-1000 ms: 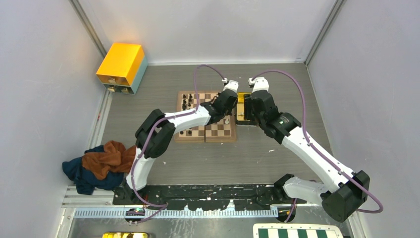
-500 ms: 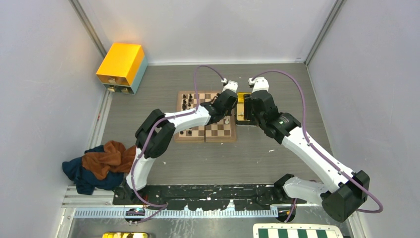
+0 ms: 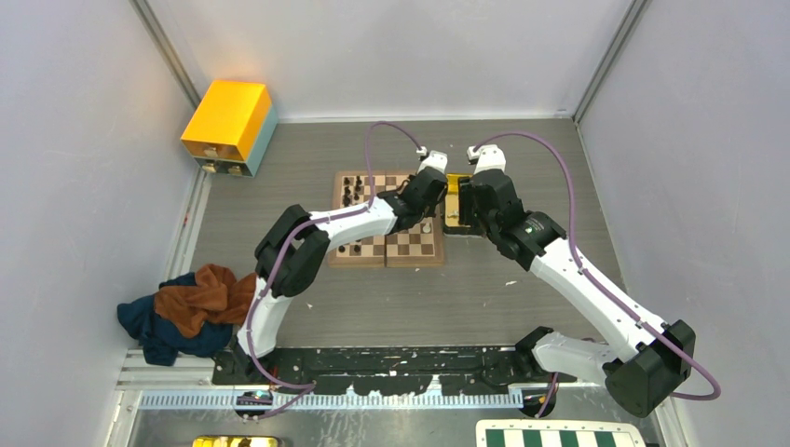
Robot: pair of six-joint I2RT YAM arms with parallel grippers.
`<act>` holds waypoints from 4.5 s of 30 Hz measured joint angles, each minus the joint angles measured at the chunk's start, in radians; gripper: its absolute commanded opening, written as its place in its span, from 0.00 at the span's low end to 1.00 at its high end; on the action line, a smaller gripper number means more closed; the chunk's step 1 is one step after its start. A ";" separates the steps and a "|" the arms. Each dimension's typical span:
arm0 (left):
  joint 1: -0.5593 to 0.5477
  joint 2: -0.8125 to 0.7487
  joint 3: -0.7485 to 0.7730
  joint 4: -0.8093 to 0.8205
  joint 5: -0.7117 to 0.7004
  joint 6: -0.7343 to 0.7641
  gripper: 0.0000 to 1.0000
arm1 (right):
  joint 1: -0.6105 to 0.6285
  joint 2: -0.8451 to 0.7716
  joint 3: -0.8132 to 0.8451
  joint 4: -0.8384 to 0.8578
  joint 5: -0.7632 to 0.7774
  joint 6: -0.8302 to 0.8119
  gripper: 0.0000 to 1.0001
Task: Set up the chess pieces on the board
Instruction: Place the chess piece on the chessboard.
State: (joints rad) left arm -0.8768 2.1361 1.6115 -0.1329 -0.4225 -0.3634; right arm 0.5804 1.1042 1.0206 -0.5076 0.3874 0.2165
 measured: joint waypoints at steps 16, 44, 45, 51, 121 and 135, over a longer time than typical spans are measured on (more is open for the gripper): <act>0.000 0.005 0.007 -0.008 0.000 -0.004 0.28 | 0.000 0.000 -0.012 0.006 0.000 0.000 0.45; 0.000 0.005 0.006 -0.011 0.001 -0.021 0.31 | 0.000 0.000 -0.032 0.008 0.000 0.001 0.46; 0.000 0.005 0.006 -0.011 0.001 -0.022 0.31 | 0.000 0.000 -0.032 0.008 0.000 0.002 0.46; 0.000 0.005 0.005 -0.011 0.000 -0.022 0.30 | 0.000 0.000 -0.032 0.008 0.000 0.002 0.46; -0.040 -0.673 -0.464 -0.079 -0.100 -0.045 0.31 | 0.000 0.224 0.050 0.037 -0.107 0.114 0.09; -0.040 -0.853 -0.558 -0.129 -0.125 -0.051 0.31 | 0.008 0.458 0.084 0.177 -0.232 0.251 0.01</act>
State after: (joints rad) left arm -0.9165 1.2831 1.0531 -0.2615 -0.5476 -0.4149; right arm 0.5880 1.5623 1.1046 -0.3305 0.1551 0.4675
